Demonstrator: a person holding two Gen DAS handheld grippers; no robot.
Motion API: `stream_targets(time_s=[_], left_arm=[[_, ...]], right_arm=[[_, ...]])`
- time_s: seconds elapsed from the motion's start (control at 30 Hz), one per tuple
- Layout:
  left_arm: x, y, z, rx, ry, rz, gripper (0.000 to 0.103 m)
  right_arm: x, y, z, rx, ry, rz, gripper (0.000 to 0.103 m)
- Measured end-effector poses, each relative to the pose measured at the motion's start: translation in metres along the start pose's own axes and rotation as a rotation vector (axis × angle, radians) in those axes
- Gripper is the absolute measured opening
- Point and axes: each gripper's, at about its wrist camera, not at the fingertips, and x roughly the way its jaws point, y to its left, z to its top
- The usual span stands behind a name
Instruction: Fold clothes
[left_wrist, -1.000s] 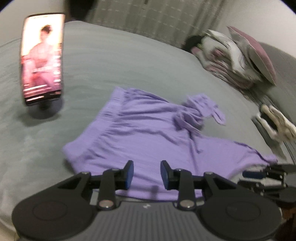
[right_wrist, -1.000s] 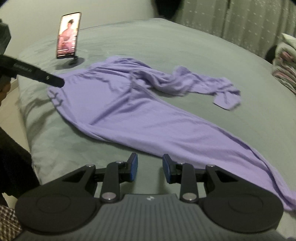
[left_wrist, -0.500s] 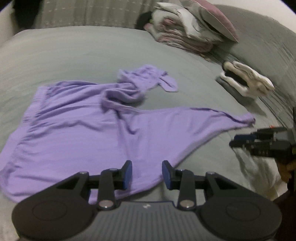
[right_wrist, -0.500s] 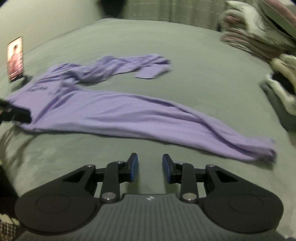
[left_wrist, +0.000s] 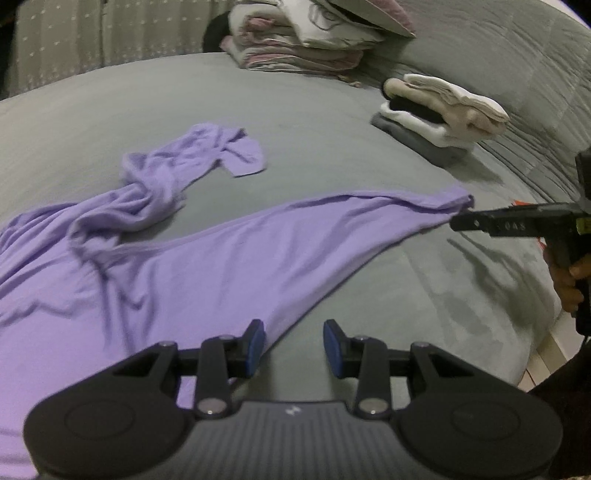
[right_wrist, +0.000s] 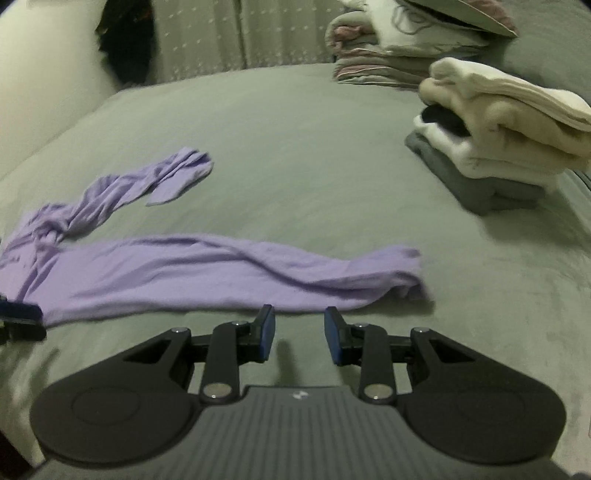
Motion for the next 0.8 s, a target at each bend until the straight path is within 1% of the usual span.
stream_targets(time_s=[0.2, 0.33, 0.53, 0.67, 0.8], left_arm=[[0.018, -0.018, 0.006, 0.044, 0.028, -0.038, 0.036], [0.025, -0.024, 0.007, 0.068, 0.032, -0.044, 0.036], [0.032, -0.028, 0.010, 0.084, 0.021, -0.036, 0.036], [0.036, -0.029, 0.015, 0.080, 0.013, -0.035, 0.036], [0.038, -0.029, 0.018, 0.084, -0.002, -0.032, 0.036]], right_arm=[[0.019, -0.012, 0.013, 0.062, 0.019, 0.043, 0.033], [0.042, -0.018, 0.019, 0.080, 0.047, 0.021, 0.033], [0.066, -0.020, 0.037, 0.028, -0.021, -0.061, 0.033], [0.077, -0.027, 0.045, 0.059, -0.052, -0.101, 0.033], [0.074, -0.031, 0.050, 0.091, -0.073, -0.113, 0.033]])
